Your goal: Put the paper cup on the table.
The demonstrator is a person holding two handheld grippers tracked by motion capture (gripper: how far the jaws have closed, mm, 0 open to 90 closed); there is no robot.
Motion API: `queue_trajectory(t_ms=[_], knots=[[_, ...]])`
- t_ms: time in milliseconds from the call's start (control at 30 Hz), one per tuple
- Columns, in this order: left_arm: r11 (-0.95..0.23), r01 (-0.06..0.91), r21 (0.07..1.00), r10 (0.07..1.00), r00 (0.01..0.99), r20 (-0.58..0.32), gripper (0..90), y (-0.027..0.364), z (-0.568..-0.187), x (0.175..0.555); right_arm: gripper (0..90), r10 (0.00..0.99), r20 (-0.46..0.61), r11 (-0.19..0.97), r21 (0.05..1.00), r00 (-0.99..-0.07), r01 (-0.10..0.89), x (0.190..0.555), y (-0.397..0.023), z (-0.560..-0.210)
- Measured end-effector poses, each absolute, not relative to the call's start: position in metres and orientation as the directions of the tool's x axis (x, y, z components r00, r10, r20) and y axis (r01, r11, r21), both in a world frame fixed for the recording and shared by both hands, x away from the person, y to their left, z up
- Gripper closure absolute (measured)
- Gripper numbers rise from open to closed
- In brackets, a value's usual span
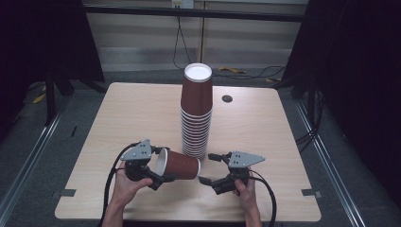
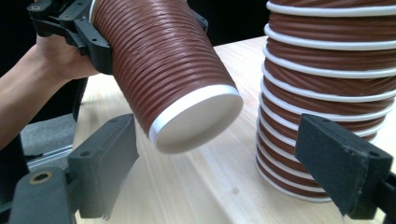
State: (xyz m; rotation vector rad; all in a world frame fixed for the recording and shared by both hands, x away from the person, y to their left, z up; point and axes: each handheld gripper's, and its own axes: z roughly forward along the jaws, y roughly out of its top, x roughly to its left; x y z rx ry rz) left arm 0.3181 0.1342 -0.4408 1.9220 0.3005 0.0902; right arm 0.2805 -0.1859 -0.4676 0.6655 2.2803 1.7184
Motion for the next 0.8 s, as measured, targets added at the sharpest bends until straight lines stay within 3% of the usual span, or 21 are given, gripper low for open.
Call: queue_trajectory(t_ms=[267, 467, 800], knots=[[-0.365, 0.203, 0.909, 0.312, 0.946, -0.086, 6.3, 0.151, -0.439, 0.325, 13.0, 0.609, 0.064, 0.175, 0.961, -0.790, 0.213, 0.277, -0.191, -0.470], [-0.390, 0.221, 0.894, 0.348, 0.934, -0.079, 6.1, 0.156, -0.439, 0.330, 13.1, 0.758, 0.042, 0.093, 0.981, -0.651, 0.171, 0.270, -0.198, -0.481], [-0.414, 0.275, 0.868, 0.412, 0.907, -0.091, 6.0, 0.171, -0.438, 0.338, 14.2, 0.849, 0.032, 0.030, 0.994, -0.528, 0.108, 0.263, -0.199, -0.499]])
